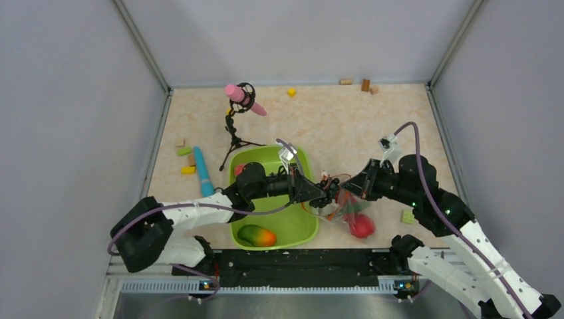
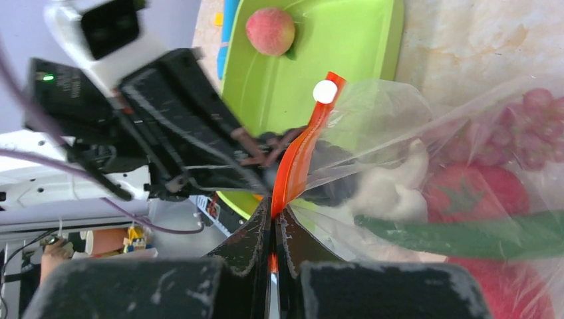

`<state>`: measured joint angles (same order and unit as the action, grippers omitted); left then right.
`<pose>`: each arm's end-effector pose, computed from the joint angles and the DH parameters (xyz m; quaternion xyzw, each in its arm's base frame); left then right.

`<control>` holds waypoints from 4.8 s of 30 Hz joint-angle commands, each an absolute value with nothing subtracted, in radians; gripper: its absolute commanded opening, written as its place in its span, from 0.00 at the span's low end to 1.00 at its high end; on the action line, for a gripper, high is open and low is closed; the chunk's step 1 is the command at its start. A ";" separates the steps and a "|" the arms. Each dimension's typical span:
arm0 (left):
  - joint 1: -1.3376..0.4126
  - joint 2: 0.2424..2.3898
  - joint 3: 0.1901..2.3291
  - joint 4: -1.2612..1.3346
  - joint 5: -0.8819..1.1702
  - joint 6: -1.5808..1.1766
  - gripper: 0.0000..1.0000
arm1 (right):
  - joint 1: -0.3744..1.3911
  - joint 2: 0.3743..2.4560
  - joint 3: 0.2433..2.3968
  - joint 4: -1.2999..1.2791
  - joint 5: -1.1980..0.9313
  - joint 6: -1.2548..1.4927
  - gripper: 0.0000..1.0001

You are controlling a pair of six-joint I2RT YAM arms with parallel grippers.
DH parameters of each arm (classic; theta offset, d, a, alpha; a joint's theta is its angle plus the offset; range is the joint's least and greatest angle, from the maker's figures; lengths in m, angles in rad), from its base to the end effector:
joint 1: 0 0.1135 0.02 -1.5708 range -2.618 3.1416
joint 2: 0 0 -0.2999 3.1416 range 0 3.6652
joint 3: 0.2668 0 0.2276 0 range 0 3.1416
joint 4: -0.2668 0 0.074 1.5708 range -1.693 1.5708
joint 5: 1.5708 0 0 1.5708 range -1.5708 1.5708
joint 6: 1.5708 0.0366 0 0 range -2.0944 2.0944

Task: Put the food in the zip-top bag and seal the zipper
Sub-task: Place the fake fruit in the zipper food storage bag, then pick up the fake fruit from the bin, then place the fake fruit in the zipper food storage bag.

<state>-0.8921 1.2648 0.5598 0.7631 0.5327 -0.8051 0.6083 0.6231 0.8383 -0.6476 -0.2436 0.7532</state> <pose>0.1369 -0.1993 0.3090 0.2201 0.6531 -0.6459 0.3283 0.0586 0.0516 0.3481 -0.0048 0.8386 0.4162 0.3513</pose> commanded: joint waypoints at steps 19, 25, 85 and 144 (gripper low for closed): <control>-0.994 1.279 0.741 0.354 0.494 -0.554 0.68 | 0.616 0.604 0.836 -0.559 -0.209 0.744 0.00; -0.998 1.097 0.689 0.171 0.288 -0.534 0.74 | 0.617 0.619 0.831 -0.560 -0.191 0.708 0.00; -0.866 1.185 0.689 -0.664 -0.051 -1.082 0.97 | 0.617 0.537 0.608 -0.358 -0.080 0.459 0.00; -0.912 1.077 0.744 0.323 0.219 -0.484 0.00 | 0.617 0.577 0.690 -0.382 -0.028 0.603 0.00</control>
<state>-0.8845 1.0229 0.7116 0.1677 0.1005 -0.5594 0.6086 0.5709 0.6247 -0.4110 -0.0006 0.5789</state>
